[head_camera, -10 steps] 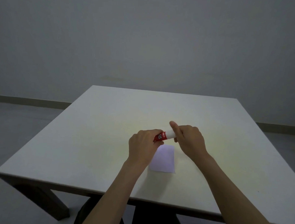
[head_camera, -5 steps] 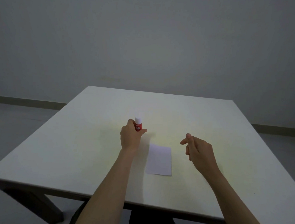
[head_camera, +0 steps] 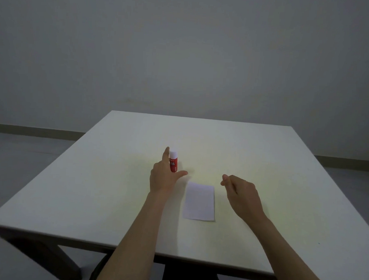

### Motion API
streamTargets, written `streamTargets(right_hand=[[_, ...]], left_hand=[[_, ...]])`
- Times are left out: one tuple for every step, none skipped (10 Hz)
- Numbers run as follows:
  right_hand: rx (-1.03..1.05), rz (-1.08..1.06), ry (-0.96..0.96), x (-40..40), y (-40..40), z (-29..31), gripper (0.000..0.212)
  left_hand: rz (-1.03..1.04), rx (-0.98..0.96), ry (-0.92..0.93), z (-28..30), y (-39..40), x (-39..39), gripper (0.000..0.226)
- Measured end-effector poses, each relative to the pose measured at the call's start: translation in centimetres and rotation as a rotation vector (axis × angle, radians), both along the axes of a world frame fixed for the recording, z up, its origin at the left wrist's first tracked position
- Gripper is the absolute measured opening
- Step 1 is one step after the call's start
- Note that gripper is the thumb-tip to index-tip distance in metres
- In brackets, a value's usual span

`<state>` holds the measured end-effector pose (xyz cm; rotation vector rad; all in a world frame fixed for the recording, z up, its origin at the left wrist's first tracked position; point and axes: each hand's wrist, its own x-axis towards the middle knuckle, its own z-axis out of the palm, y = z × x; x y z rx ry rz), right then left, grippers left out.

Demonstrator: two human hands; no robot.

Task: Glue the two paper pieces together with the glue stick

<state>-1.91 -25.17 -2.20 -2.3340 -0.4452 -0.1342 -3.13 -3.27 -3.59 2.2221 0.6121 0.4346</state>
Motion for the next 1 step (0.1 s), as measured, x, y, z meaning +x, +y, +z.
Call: streamTargets(right_hand=[[-0.115,-0.025,-0.032,1.04,0.7,0.54,0.032]], left_hand=[[-0.08,0.057,-0.005,0.89,0.82,-0.83,0.123]])
